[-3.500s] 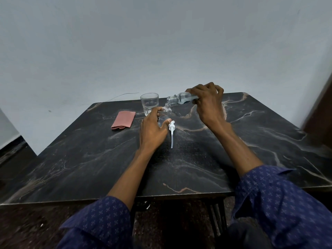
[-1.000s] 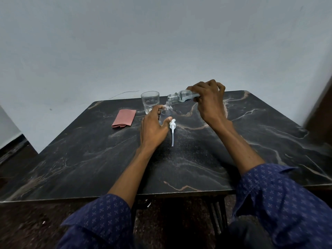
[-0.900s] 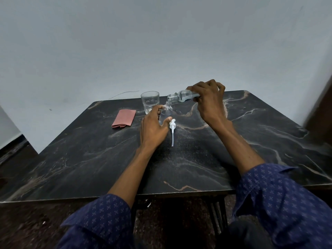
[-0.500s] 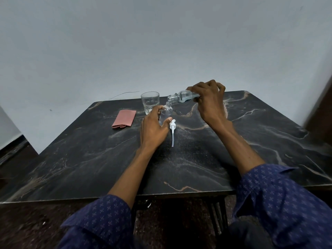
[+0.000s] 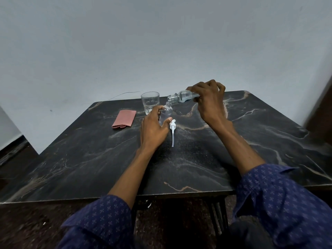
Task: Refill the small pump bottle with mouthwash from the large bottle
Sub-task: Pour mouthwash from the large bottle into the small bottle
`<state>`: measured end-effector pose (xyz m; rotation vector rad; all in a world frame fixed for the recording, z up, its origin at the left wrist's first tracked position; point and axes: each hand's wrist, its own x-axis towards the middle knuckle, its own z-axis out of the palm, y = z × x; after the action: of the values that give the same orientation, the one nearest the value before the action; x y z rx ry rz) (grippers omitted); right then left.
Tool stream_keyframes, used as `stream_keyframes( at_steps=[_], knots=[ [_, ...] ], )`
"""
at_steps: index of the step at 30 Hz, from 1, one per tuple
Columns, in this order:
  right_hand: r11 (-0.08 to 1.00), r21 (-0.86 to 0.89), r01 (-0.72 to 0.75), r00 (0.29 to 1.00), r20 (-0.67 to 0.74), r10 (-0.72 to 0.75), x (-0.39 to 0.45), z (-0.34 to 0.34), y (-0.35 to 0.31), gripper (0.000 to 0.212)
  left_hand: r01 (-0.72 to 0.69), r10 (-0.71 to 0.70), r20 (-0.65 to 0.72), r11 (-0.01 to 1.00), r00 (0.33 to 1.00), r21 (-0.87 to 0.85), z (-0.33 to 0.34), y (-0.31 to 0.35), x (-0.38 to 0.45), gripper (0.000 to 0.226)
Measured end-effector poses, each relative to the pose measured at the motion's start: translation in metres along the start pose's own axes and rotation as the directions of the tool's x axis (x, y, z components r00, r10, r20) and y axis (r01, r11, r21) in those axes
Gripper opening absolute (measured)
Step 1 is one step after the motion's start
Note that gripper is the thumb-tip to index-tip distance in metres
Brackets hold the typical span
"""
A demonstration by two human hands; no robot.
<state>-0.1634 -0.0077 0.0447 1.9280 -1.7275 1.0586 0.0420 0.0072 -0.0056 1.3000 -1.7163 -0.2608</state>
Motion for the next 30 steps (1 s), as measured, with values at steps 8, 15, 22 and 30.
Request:
stream_keyframes(
  at_steps=[8,15,22,30],
  knots=[
    [1.000,0.001,-0.001,1.000,-0.001,0.001,0.000,-0.001,0.000,0.044,0.010,-0.010,0.000,1.000,1.000,-0.007,0.001,0.000,0.000,0.050],
    [1.000,0.000,0.003,1.000,0.002,-0.003,-0.001,0.000,0.000,0.044,0.005,-0.005,-0.019,1.000,1.000,-0.002,0.003,-0.003,0.001,0.048],
    [1.000,0.009,-0.016,1.000,0.012,0.016,-0.002,0.008,0.002,0.046,0.008,-0.008,-0.021,1.000,1.000,0.001,0.004,-0.005,0.002,0.050],
    [0.993,0.102,-0.067,0.997,0.034,0.064,-0.005,0.024,0.006,0.047,0.012,-0.011,-0.010,1.000,1.000,0.014,0.005,-0.008,0.004,0.056]
  ],
)
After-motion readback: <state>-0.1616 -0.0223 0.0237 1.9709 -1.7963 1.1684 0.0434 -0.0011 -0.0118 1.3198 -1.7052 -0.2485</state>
